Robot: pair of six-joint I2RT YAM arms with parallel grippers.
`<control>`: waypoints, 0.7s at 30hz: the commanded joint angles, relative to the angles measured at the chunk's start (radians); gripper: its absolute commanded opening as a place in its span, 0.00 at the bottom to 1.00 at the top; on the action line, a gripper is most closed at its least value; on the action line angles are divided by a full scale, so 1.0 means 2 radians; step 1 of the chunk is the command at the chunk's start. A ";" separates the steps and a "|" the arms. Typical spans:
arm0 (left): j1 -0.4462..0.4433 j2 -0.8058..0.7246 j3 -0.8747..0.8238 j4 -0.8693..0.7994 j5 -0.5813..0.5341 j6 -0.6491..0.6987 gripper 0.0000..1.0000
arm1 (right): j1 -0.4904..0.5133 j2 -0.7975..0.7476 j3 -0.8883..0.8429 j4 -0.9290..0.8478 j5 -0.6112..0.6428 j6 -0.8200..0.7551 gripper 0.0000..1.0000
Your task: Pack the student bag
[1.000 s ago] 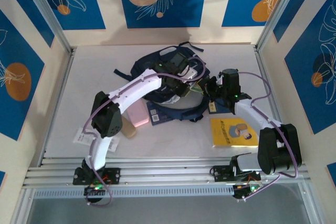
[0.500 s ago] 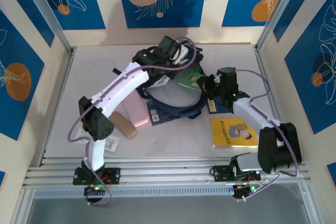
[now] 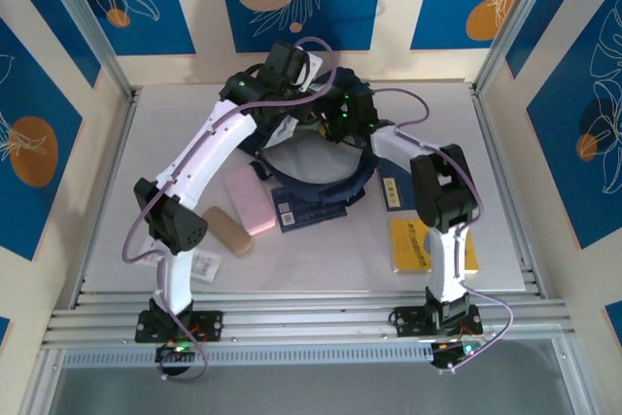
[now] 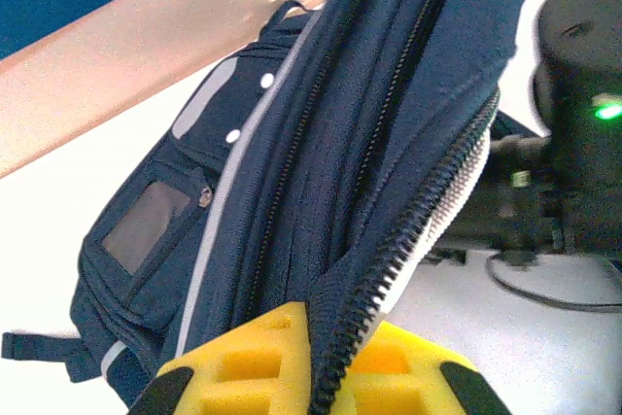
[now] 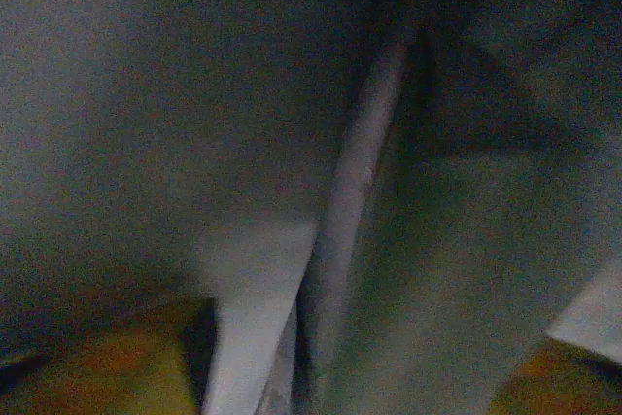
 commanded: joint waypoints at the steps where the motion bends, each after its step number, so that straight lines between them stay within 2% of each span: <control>1: 0.022 0.004 0.027 0.027 0.025 -0.029 0.00 | 0.013 -0.019 0.021 -0.051 0.028 -0.025 0.76; 6: 0.038 0.014 0.027 0.031 0.032 -0.039 0.00 | 0.003 -0.073 -0.017 -0.095 0.010 -0.075 0.79; 11: 0.042 0.045 0.036 0.031 0.033 -0.040 0.00 | 0.007 -0.175 -0.064 -0.176 0.029 -0.190 0.78; 14: 0.045 0.073 0.049 0.033 0.022 -0.043 0.00 | 0.013 -0.242 -0.097 -0.228 0.066 -0.249 0.77; 17: 0.059 0.110 0.103 0.008 -0.001 -0.065 0.00 | 0.015 -0.295 -0.136 -0.260 0.088 -0.292 0.74; 19: 0.074 0.112 0.111 0.006 0.012 -0.091 0.00 | 0.015 -0.316 -0.158 -0.293 0.124 -0.306 0.73; 21: 0.089 0.085 0.090 0.022 0.038 -0.115 0.00 | 0.010 -0.331 -0.178 -0.309 0.132 -0.319 0.71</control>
